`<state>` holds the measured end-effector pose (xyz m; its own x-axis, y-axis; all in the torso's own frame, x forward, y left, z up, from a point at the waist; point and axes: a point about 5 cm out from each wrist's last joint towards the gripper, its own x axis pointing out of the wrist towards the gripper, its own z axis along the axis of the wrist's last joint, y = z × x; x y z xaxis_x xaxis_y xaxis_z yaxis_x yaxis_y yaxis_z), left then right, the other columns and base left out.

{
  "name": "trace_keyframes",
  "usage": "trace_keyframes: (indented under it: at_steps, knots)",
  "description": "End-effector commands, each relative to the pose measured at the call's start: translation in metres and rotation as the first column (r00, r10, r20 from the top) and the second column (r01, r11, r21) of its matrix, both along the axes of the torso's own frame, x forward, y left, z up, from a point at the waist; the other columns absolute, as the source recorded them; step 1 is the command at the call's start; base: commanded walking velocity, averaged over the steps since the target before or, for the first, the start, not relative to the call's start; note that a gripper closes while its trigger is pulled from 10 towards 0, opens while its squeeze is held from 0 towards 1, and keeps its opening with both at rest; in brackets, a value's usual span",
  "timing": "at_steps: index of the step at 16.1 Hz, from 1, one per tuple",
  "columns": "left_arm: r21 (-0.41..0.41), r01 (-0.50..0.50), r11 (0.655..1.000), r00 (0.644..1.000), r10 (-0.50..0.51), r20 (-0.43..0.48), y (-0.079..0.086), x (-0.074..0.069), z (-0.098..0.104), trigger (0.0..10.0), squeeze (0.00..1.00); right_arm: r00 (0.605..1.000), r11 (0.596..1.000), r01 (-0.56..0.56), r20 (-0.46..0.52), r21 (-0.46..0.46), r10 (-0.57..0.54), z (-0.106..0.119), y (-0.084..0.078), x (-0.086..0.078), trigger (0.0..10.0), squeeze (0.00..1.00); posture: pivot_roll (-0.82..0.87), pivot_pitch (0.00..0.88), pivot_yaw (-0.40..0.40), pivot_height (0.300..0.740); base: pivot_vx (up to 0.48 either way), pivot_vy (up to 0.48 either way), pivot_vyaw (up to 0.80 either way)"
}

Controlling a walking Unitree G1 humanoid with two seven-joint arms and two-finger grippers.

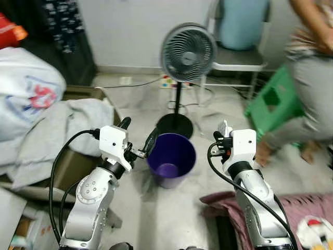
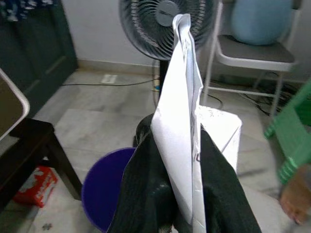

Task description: Clean up the room

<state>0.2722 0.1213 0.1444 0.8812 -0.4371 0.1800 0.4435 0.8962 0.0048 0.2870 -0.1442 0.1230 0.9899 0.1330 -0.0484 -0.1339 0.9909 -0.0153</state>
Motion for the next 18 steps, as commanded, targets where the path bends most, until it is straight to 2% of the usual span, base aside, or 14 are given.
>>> trace_keyframes:
  at_steps: [1, 7, 15, 18]
  knots:
    - [-0.006, 0.023, 1.0, 1.0, -0.023, 0.009, -0.0035, -0.0033, 0.0011, 10.0, 0.0, 1.0, 1.0, -0.008, 0.015, 0.008, 0.008, 0.0061, 0.0018, 0.0009, 10.0, 0.0, -0.04, 0.125, -0.047, 0.74, 0.0, 0.0, -0.8]
    - [-0.026, 0.054, 0.998, 0.998, -0.053, 0.02, -0.0075, -0.0053, 0.0031, 10.0, 0.0, 1.0, 1.0, -0.019, 0.007, 0.002, 0.019, 0.0029, 0.006, 0.0002, 10.0, 0.0, -0.04, 0.129, -0.048, 0.74, 0.0, 0.0, 0.0]
    - [-0.044, 0.071, 0.996, 0.997, -0.07, 0.017, -0.012, -0.0068, 0.0029, 10.0, 0.0, 1.0, 1.0, -0.027, -0.006, 0.001, 0.027, 0.0, 0.0063, 0.0022, 10.0, 0.0, -0.04, 0.142, -0.053, 0.74, 0.309, 0.0, -0.06]
    - [-0.046, 0.073, 0.996, 0.997, -0.072, 0.018, -0.0123, -0.0065, 0.0033, 10.0, 0.0, 1.0, 1.0, -0.028, -0.008, -0.002, 0.028, 0.0, 0.0063, 0.0027, 10.0, 0.0, -0.04, 0.142, -0.053, 0.74, 0.39, 0.0, -0.8]
